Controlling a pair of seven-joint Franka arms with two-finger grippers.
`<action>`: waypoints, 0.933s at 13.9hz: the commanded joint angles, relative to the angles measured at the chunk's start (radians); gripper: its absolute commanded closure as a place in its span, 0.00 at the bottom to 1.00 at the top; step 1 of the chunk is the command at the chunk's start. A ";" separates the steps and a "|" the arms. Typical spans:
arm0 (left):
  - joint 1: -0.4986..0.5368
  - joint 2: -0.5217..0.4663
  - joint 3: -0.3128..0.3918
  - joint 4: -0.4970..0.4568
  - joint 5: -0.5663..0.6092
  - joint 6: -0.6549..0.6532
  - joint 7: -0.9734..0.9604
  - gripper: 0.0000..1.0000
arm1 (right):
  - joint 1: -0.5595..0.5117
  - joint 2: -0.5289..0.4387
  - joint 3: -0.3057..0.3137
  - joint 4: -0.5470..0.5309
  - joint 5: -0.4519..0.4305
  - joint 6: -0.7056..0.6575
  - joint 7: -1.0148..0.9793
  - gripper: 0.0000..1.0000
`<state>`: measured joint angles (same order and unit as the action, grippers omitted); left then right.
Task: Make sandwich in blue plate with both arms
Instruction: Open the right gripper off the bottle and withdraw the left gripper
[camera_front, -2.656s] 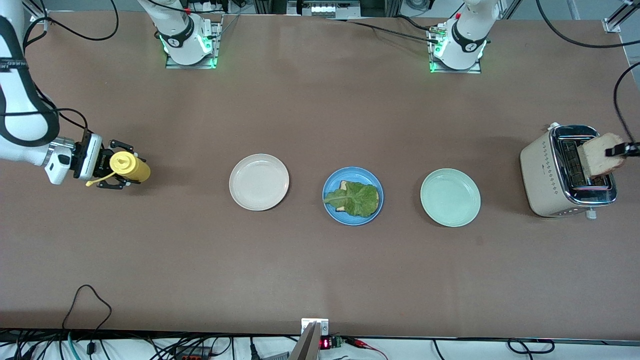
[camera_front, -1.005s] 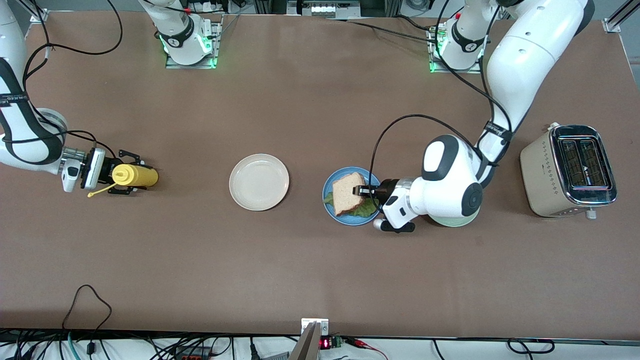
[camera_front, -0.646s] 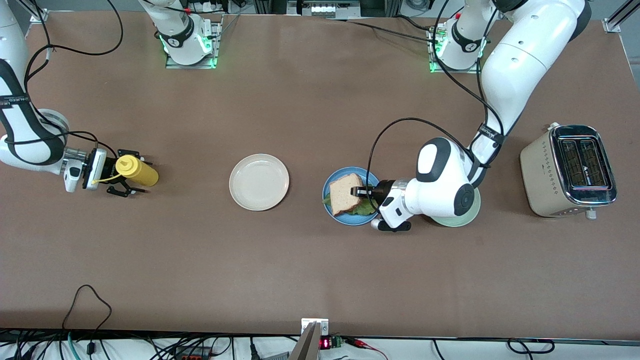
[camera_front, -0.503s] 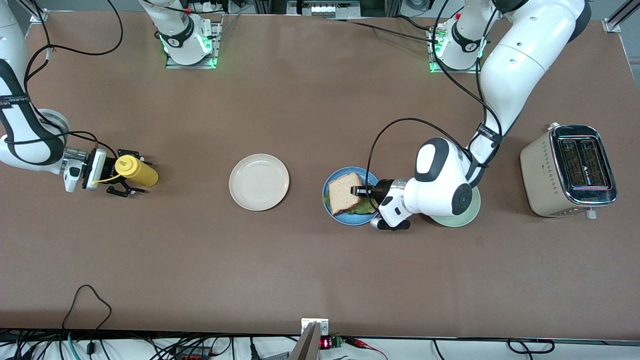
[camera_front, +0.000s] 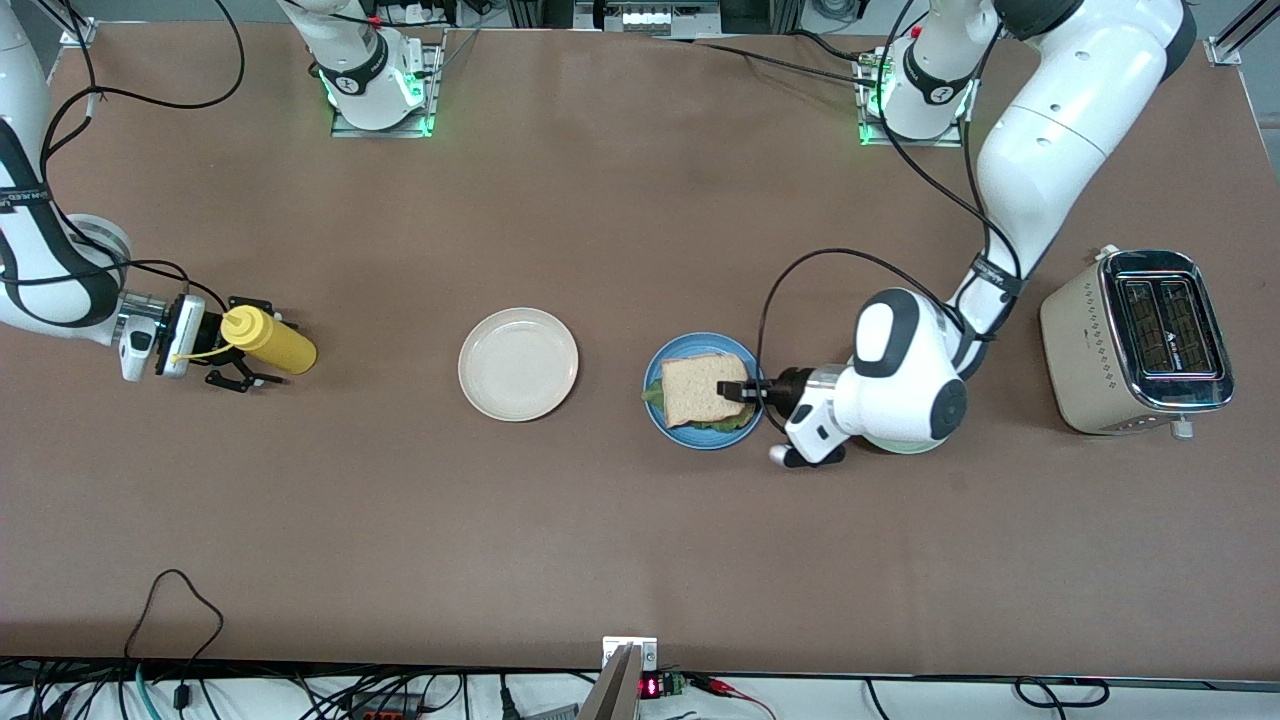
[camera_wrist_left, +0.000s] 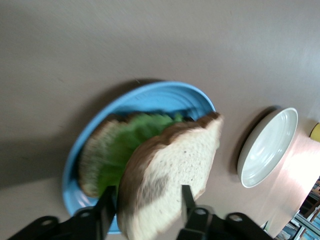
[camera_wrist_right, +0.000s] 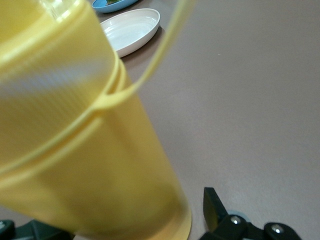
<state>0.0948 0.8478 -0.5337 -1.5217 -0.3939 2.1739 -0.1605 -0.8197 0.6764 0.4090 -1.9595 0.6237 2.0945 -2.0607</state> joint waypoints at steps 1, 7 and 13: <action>0.033 -0.070 -0.011 0.002 -0.020 -0.046 0.024 0.00 | -0.032 0.003 0.019 0.007 -0.001 -0.017 -0.010 0.00; 0.052 -0.318 0.038 0.002 0.157 -0.242 -0.016 0.00 | -0.079 -0.041 -0.002 0.019 -0.056 -0.022 0.001 0.00; 0.132 -0.435 0.079 0.029 0.420 -0.298 -0.004 0.00 | -0.081 -0.141 -0.076 0.091 -0.044 -0.069 0.048 0.00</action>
<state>0.2283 0.4738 -0.4874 -1.4902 -0.0411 1.9119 -0.1737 -0.8948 0.5921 0.3485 -1.8812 0.5811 2.0686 -2.0464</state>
